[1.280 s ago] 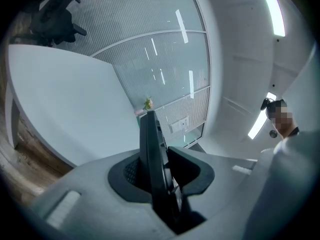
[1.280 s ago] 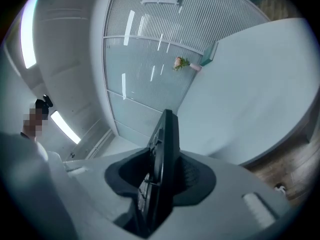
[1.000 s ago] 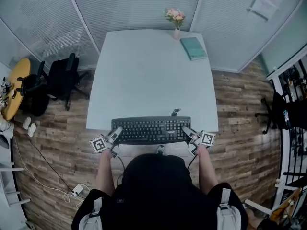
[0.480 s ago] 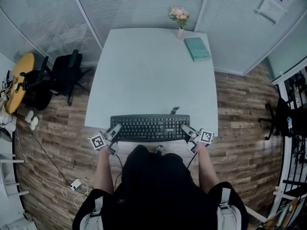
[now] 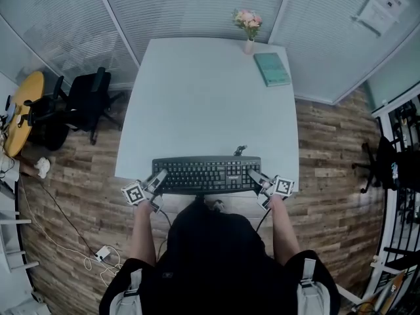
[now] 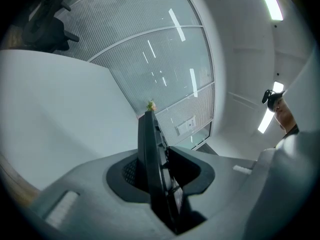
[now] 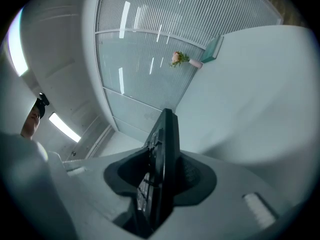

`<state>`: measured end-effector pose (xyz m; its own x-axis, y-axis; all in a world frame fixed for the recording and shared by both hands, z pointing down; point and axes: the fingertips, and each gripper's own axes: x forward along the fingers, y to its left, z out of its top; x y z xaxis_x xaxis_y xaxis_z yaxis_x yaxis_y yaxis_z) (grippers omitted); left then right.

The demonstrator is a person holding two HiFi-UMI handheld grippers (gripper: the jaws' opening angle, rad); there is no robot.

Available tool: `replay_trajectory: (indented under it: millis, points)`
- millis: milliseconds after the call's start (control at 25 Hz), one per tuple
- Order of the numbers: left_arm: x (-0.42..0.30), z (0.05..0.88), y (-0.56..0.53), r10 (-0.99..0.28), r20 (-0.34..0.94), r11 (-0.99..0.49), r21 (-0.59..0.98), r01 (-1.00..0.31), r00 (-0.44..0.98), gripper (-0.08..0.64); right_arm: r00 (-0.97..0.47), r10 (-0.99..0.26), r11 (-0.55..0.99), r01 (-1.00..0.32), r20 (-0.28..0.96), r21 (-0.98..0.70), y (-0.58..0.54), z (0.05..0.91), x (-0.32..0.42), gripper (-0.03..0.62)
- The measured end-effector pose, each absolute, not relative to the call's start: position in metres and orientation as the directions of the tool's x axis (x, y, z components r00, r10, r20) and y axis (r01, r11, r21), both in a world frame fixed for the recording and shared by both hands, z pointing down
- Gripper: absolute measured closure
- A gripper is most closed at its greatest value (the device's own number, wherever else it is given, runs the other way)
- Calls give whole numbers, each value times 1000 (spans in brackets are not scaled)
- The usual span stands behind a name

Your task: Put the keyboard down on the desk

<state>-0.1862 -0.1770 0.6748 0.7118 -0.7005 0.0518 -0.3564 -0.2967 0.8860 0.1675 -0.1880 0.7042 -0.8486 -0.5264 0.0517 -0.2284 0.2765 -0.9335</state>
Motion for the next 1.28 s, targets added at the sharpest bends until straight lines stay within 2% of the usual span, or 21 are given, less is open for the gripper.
replay_trajectory:
  millis: [240, 560, 680, 880, 1040, 1280]
  points:
    - [-203, 685, -218, -682, 74, -288, 888, -359, 728, 441, -832, -542, 226, -281, 119, -933, -217, 716, 154, 449]
    - [-220, 696, -271, -631, 106, -344, 849, -400, 768, 436, -819, -557, 225, -310, 140, -924, -255, 720, 132, 439]
    - [-229, 703, -291, -619, 119, -354, 840, -411, 776, 434, -797, -570, 157, -343, 199, -926, -264, 732, 127, 434]
    - [-242, 725, -317, -604, 140, -321, 858, -401, 784, 431, -776, -584, 113, -368, 239, -923, -285, 753, 112, 423]
    - [-249, 735, -339, -597, 164, -290, 869, -402, 786, 428, -747, -583, 121, -469, 320, -875, -309, 767, 107, 414]
    - [-248, 750, -352, -591, 196, -269, 867, -419, 783, 423, -747, -568, 106, -483, 346, -869, -321, 780, 105, 403]
